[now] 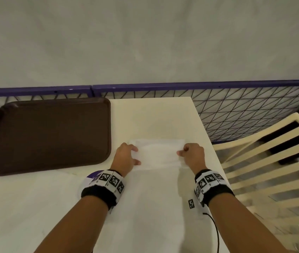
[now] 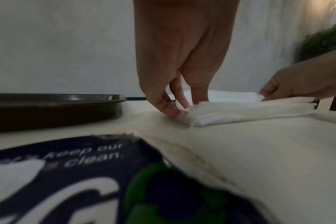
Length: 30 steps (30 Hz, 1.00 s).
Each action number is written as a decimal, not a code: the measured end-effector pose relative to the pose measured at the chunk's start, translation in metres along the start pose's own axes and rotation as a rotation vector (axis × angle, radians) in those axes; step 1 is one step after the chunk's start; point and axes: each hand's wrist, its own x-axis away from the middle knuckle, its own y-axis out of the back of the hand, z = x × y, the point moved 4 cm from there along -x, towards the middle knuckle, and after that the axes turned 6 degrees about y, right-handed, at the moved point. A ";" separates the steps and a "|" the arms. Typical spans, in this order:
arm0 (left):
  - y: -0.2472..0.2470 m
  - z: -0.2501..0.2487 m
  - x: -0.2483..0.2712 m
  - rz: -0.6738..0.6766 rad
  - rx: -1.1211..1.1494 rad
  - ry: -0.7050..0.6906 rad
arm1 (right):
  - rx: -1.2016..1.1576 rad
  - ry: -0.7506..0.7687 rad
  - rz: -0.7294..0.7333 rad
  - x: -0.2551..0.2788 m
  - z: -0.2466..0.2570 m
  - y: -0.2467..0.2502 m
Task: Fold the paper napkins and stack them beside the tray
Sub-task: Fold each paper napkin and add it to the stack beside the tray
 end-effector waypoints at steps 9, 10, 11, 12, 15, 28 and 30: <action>0.036 0.021 0.080 -0.235 -0.313 -0.251 | 0.008 0.029 0.089 0.050 -0.005 0.031; 0.038 0.030 0.098 -0.218 -0.253 -0.292 | 0.023 0.052 0.078 0.063 -0.007 0.035; 0.037 0.041 0.116 -0.159 -0.194 -0.328 | 0.019 0.078 0.056 0.079 -0.009 0.039; 0.035 0.054 0.134 -0.079 -0.163 -0.353 | 0.002 0.099 0.038 0.095 -0.011 0.040; 0.022 0.089 0.181 0.147 -0.242 -0.387 | -0.071 0.146 0.054 0.148 -0.014 0.034; 0.001 0.105 0.222 0.242 -0.541 -0.303 | -0.180 0.375 0.477 0.288 0.028 -0.073; 0.001 0.103 0.224 0.243 -0.538 -0.280 | -0.108 0.423 0.487 0.292 0.038 -0.086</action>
